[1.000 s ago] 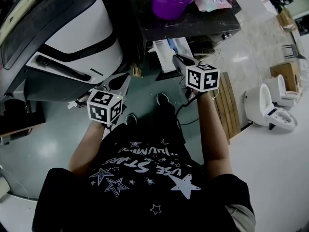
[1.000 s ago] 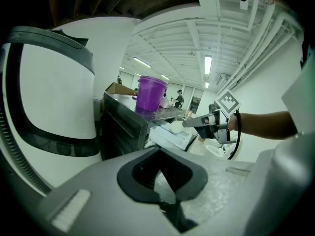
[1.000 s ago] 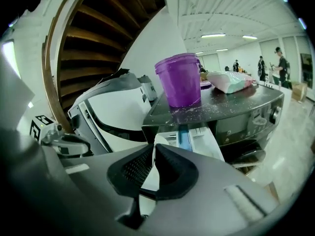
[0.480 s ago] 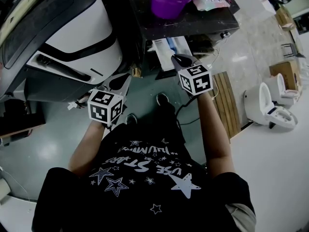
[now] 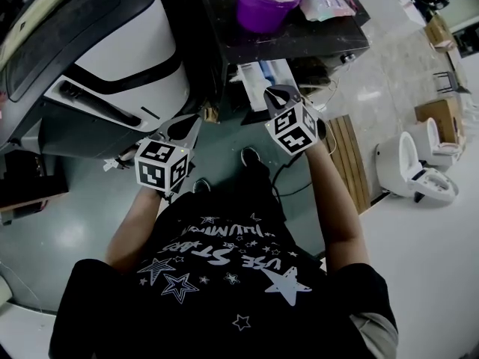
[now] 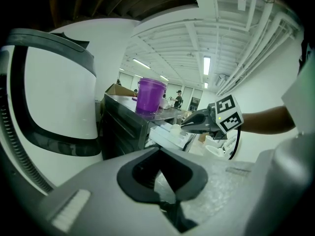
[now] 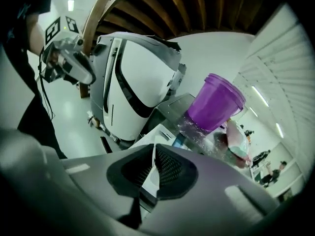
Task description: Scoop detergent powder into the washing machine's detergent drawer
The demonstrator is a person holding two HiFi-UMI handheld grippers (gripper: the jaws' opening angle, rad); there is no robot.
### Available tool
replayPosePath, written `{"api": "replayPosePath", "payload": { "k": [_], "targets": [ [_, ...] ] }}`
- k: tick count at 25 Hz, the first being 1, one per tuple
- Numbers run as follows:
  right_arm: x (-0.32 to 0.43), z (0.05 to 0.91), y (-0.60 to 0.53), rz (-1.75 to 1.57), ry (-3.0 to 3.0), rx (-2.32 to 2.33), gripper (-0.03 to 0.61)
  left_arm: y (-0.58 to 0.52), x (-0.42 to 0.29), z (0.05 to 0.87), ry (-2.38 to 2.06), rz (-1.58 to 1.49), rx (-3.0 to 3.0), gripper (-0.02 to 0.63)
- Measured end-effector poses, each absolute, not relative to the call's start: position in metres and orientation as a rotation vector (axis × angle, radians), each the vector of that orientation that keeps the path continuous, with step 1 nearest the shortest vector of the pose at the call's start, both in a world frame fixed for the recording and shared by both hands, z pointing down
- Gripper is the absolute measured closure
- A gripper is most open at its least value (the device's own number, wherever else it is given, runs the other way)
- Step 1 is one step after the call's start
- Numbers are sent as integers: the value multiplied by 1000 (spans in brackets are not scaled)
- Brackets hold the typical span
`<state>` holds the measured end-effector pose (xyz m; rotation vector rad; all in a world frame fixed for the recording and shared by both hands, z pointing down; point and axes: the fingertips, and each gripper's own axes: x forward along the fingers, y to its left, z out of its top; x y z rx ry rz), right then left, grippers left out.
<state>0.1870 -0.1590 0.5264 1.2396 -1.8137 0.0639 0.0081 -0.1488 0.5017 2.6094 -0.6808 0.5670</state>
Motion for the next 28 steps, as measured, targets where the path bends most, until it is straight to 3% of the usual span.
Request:
{"api": "replayPosePath", "payload": {
  "k": [14, 28],
  "targets": [
    [178, 520, -156, -259, -1593, 1081, 543, -145, -24, 494, -713, 511, 2619, 612],
    [180, 476, -126, 410, -1820, 1917, 543, -115, -48, 513, -586, 553, 2615, 612]
  ]
}}
